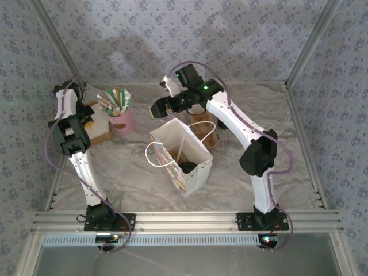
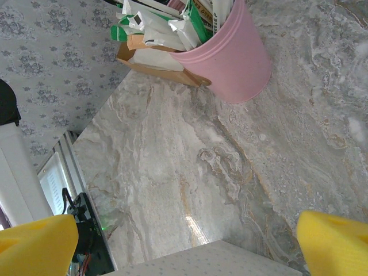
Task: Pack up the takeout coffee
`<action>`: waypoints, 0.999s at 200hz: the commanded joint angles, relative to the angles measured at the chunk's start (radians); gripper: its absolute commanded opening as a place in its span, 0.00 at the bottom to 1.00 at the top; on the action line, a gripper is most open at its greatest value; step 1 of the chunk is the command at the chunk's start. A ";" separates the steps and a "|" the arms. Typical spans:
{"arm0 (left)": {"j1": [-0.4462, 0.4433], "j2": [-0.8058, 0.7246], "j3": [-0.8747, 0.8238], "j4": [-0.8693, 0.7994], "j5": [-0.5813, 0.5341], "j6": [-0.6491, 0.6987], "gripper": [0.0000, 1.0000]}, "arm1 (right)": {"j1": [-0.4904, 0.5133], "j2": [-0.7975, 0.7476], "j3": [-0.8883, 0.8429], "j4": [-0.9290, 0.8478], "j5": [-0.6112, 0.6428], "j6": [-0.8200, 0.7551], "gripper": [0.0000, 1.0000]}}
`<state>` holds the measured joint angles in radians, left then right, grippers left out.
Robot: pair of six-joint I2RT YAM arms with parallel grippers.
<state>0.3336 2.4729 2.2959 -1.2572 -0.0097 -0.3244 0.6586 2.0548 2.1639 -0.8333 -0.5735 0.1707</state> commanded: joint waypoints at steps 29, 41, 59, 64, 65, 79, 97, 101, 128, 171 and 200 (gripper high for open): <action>-0.001 -0.030 0.020 -0.033 -0.013 0.005 0.02 | -0.006 -0.025 -0.003 0.008 -0.026 -0.006 1.00; -0.001 -0.034 0.017 -0.034 -0.016 0.006 0.17 | -0.005 -0.025 -0.001 0.008 -0.027 -0.006 1.00; -0.001 -0.031 0.011 -0.030 -0.018 0.005 0.25 | -0.005 -0.024 -0.002 0.008 -0.029 -0.005 1.00; -0.001 -0.028 0.011 -0.030 -0.018 0.005 0.26 | -0.006 -0.024 -0.001 0.010 -0.030 -0.005 1.00; -0.001 -0.027 0.011 -0.030 -0.018 0.005 0.26 | -0.006 -0.024 -0.001 0.011 -0.031 -0.005 1.00; -0.002 -0.014 0.015 -0.031 -0.016 0.001 0.27 | -0.005 -0.024 -0.001 0.010 -0.032 -0.005 1.00; -0.002 0.001 0.013 -0.034 -0.013 -0.002 0.28 | -0.005 -0.024 -0.001 0.009 -0.031 -0.005 1.00; -0.004 0.005 0.013 -0.035 -0.012 -0.001 0.27 | -0.006 -0.024 -0.001 0.010 -0.033 -0.005 1.00; -0.005 0.017 -0.003 -0.029 -0.014 -0.002 0.27 | -0.008 -0.024 -0.003 0.011 -0.034 -0.007 1.00; -0.013 0.012 -0.005 -0.030 -0.046 -0.007 0.32 | -0.010 -0.021 -0.003 0.011 -0.037 -0.005 1.00; -0.018 0.009 -0.012 -0.027 -0.067 -0.004 0.30 | -0.010 -0.019 -0.003 0.010 -0.039 -0.005 1.00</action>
<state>0.3244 2.4744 2.2879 -1.2568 -0.0422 -0.3264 0.6548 2.0548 2.1639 -0.8330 -0.5858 0.1707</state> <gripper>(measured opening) 0.316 0.996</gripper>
